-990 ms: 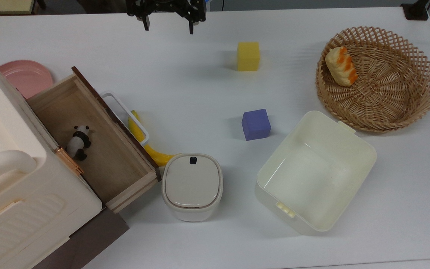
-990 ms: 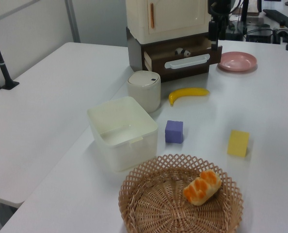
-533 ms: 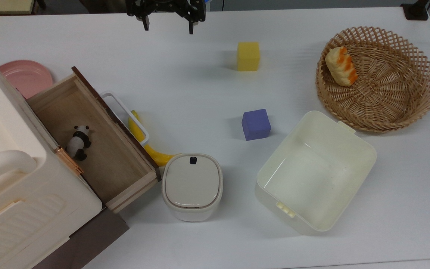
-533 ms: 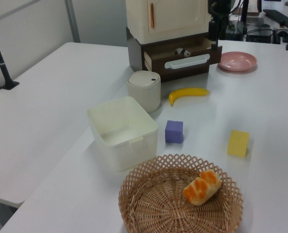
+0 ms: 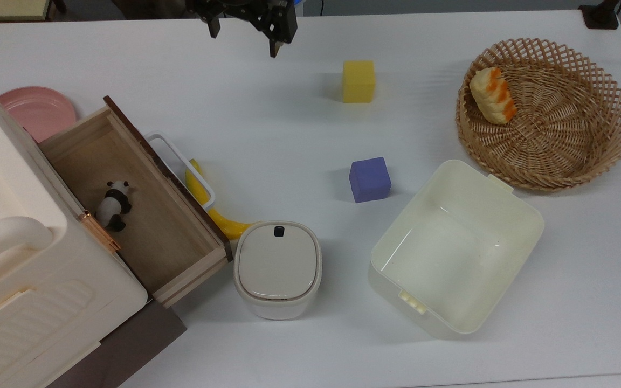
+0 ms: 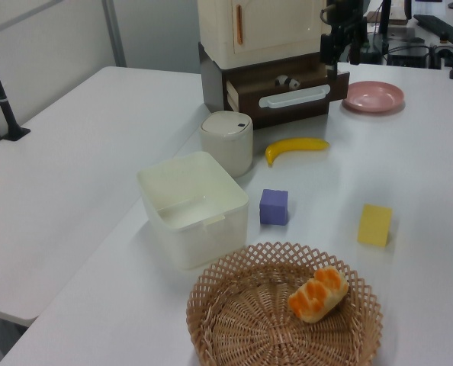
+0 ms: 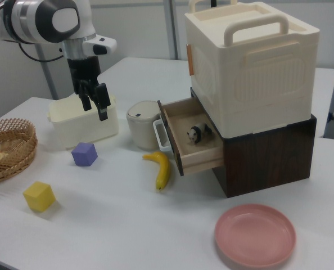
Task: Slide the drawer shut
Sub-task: 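Move the gripper toward the front of the open wooden drawer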
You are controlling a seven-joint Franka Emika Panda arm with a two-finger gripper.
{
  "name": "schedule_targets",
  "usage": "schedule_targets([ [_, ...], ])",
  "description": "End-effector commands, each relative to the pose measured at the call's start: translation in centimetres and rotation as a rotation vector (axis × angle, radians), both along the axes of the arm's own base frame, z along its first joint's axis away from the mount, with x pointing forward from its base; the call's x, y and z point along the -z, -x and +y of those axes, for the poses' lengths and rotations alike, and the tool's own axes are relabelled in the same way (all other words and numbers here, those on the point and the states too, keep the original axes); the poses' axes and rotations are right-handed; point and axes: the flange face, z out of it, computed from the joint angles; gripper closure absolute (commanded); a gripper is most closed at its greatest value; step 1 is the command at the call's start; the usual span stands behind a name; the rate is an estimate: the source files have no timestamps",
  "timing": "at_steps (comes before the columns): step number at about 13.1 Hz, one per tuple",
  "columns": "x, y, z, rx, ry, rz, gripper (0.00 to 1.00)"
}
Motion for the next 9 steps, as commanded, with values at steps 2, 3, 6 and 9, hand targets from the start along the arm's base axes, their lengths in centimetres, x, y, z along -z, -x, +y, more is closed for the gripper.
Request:
schedule_targets([
  [2, 0.9, 0.0, 0.6, 0.394, 0.025, -0.025, 0.0],
  [3, 1.3, -0.2, 0.7, 0.441, 0.026, -0.031, 0.0],
  [6, 3.6, -0.3, 0.8, 0.448, 0.026, -0.015, 0.0],
  [9, 7.5, -1.3, 1.3, 0.42, 0.027, -0.004, 0.0],
])
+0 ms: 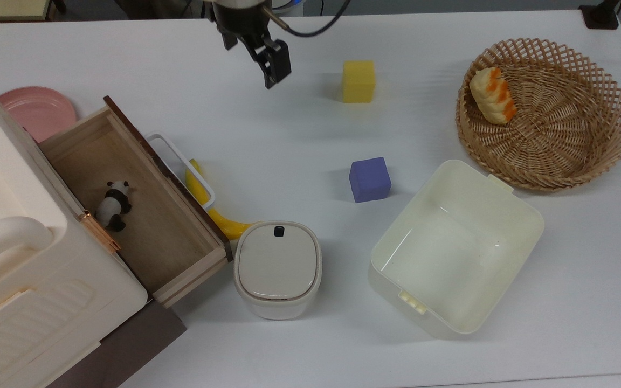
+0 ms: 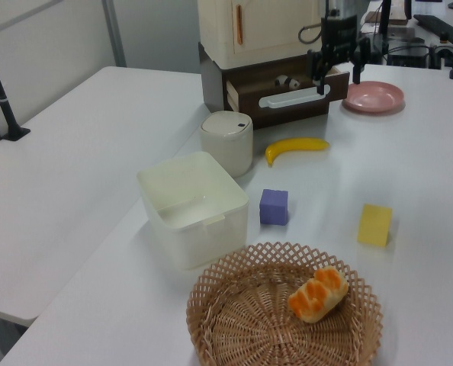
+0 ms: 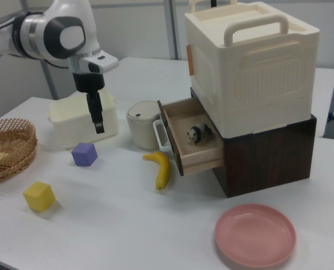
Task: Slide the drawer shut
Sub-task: 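Move the gripper toward the front of the open wooden drawer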
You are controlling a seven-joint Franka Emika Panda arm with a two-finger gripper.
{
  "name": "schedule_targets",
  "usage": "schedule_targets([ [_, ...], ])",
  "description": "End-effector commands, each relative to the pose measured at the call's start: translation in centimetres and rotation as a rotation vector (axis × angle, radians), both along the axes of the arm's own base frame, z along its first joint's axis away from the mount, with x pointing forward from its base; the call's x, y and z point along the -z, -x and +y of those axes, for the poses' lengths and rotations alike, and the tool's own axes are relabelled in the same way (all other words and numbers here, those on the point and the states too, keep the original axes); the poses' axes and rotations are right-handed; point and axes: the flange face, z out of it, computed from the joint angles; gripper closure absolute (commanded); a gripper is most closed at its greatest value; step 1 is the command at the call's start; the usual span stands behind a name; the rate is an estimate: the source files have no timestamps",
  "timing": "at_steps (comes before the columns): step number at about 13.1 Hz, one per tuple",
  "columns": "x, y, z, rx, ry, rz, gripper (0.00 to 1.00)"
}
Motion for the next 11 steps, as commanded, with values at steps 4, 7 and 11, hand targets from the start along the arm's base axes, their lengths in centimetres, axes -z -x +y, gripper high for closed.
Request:
schedule_targets([
  [4, 9.7, -3.2, 0.3, -0.018, 0.004, 0.014, 0.0],
  [7, 9.6, -4.4, -1.1, 0.004, 0.004, -0.053, 0.0],
  [11, 9.3, -7.8, -4.7, 0.053, 0.018, -0.223, 0.0],
])
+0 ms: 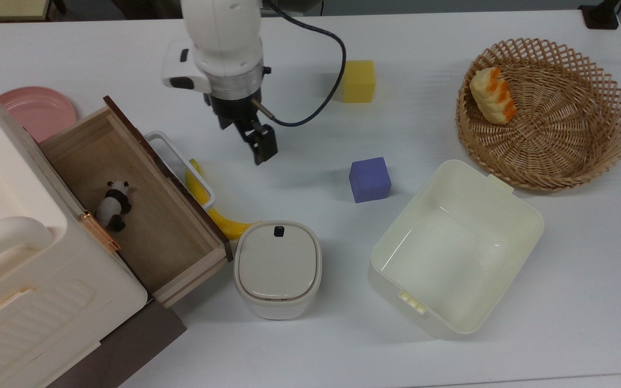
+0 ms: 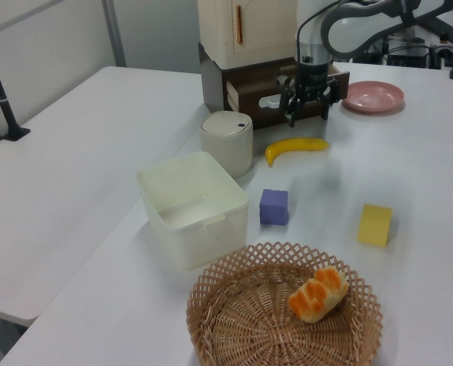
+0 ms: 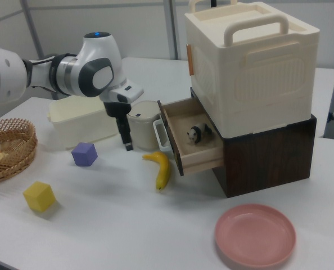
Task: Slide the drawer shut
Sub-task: 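Move the gripper toward the front of the open wooden drawer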
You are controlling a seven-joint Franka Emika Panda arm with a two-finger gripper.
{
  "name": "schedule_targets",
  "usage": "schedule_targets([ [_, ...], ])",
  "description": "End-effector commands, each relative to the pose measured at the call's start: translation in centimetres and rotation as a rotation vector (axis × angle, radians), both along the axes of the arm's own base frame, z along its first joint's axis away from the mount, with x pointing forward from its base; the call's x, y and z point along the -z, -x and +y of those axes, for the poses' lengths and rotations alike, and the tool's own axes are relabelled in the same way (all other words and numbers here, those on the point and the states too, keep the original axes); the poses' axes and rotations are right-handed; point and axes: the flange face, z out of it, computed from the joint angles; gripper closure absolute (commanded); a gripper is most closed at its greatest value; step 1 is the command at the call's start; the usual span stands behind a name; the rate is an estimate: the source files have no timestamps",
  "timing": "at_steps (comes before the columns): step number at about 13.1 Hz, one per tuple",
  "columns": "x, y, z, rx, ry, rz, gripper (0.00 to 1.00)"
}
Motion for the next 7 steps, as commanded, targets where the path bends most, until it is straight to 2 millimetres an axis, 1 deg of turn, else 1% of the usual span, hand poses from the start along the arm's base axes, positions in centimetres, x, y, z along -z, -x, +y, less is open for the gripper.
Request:
schedule_targets([
  [1, -0.7, -2.2, -3.2, 0.033, 0.021, -0.123, 0.0],
  [2, -1.0, -2.6, -4.5, 0.047, 0.029, -0.162, 0.0],
  [3, -0.5, -2.8, -5.2, 0.05, 0.039, -0.17, 0.0],
  [4, -0.5, -3.3, -5.7, 0.051, 0.05, -0.184, 0.0],
  [5, 0.2, -4.2, -6.4, 0.045, 0.073, -0.187, 0.0],
  [6, 1.0, -4.6, -6.7, 0.034, 0.096, -0.183, 0.0],
  [7, 1.3, -5.1, -7.3, 0.028, 0.12, -0.199, 0.0],
])
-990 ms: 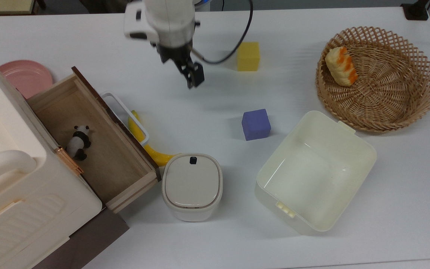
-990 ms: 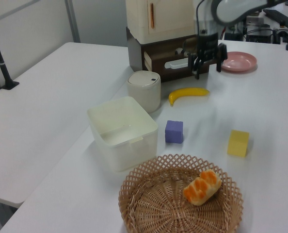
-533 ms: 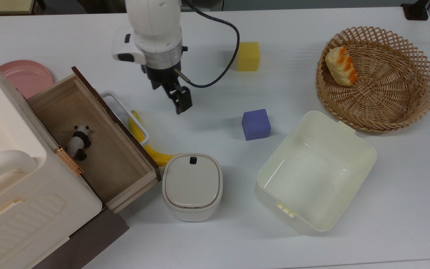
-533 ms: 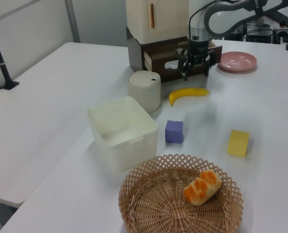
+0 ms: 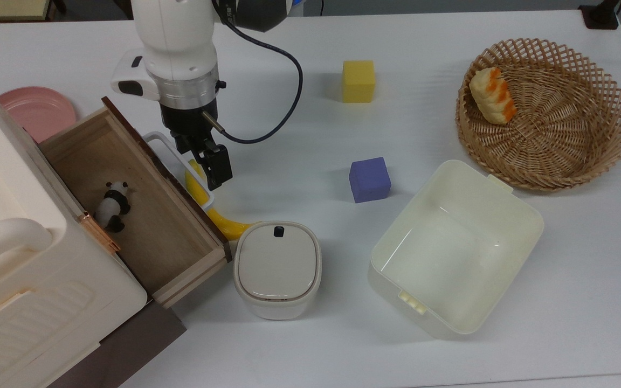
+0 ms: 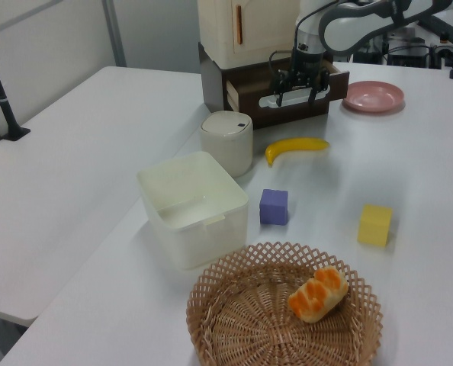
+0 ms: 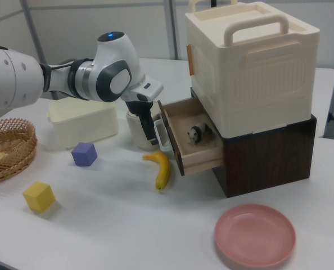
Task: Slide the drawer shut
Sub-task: 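Push the drawer front with the gripper into the wooden unit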
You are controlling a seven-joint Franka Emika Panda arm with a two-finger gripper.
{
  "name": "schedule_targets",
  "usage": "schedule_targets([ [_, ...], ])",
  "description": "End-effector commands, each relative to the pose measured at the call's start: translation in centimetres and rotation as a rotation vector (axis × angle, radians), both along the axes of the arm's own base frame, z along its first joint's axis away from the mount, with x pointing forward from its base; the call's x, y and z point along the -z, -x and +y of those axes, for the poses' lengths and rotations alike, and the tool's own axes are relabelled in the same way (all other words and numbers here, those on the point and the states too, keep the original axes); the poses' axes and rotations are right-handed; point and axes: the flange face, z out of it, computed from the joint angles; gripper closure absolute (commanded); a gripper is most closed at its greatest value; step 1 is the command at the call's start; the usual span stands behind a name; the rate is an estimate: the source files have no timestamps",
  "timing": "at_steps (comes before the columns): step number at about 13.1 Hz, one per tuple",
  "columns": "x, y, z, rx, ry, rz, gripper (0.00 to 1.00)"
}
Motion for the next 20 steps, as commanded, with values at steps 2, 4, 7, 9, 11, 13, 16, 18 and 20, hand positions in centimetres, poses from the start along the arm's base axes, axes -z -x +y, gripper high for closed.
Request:
schedule_targets([
  [2, 1.8, -2.5, -3.5, -0.007, 0.091, -0.059, 0.0],
  [4, 1.6, -3.0, -4.4, -0.003, 0.108, -0.088, 0.0],
  [7, 0.7, -3.7, -6.2, 0.0, 0.141, -0.13, 0.0],
  [9, 0.1, -3.7, -7.7, 0.009, 0.158, -0.159, 0.0],
  [11, -0.5, -4.1, -8.4, -0.004, 0.176, -0.194, 0.0],
  [13, -0.5, -4.5, -9.1, -0.007, 0.189, -0.212, 0.0],
  [16, -0.8, -4.8, -10.2, -0.03, 0.213, -0.256, 0.0],
  [18, -1.4, -4.8, -11.1, -0.042, 0.234, -0.29, 0.0],
  [20, -1.9, -4.7, -11.1, -0.052, 0.242, -0.295, 0.0],
])
